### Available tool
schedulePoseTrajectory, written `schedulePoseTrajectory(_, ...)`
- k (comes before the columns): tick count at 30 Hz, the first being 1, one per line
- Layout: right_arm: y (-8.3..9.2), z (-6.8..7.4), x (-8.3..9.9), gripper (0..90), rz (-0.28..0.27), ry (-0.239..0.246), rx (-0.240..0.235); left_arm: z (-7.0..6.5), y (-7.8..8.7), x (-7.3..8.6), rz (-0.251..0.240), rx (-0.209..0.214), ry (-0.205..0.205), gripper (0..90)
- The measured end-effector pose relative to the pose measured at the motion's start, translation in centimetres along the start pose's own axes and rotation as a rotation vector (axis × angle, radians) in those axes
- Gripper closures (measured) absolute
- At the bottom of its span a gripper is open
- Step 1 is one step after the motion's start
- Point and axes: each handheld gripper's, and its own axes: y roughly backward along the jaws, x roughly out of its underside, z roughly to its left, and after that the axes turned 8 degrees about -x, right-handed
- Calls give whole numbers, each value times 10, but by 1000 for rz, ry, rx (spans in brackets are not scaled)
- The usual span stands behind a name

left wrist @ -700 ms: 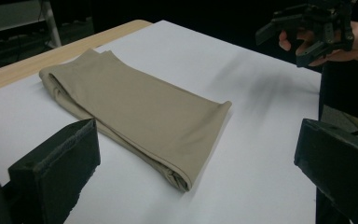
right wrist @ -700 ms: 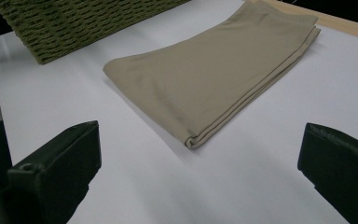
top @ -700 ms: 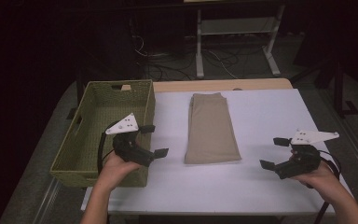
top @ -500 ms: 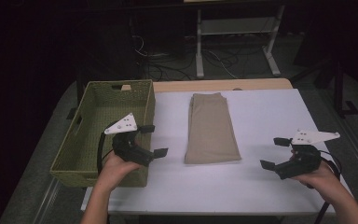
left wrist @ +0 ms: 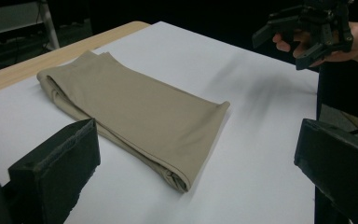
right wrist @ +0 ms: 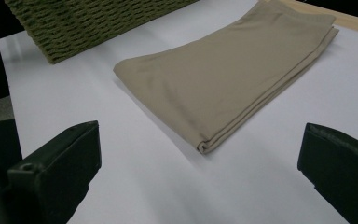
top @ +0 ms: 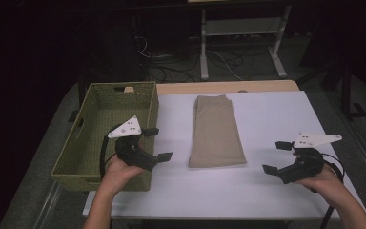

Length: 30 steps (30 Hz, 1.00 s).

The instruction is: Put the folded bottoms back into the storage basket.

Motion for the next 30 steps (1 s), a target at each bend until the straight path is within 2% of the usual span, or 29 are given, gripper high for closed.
schedulePoseTrajectory(1,-3,0,-1,0,4,5,-13,0,2,1,-16,3,5,1)
schedulePoseTrajectory(4,-7,-1,-4,0,6,3,-21,1,2,1,-22,12,16,1)
schedulePoseTrajectory(9,-12,0,-6,0,19,10,-32,1,2,1,-23,11,9,5)
schedulePoseTrajectory(10,-16,1,-7,0,33,13,-45,1,2,1,-23,15,15,5)
schedulePoseTrajectory(22,-33,1,-15,0,73,29,-62,3,3,1,-30,27,24,5)
schedulePoseTrajectory(30,-38,1,-21,0,75,29,-76,3,3,2,-34,30,23,4)
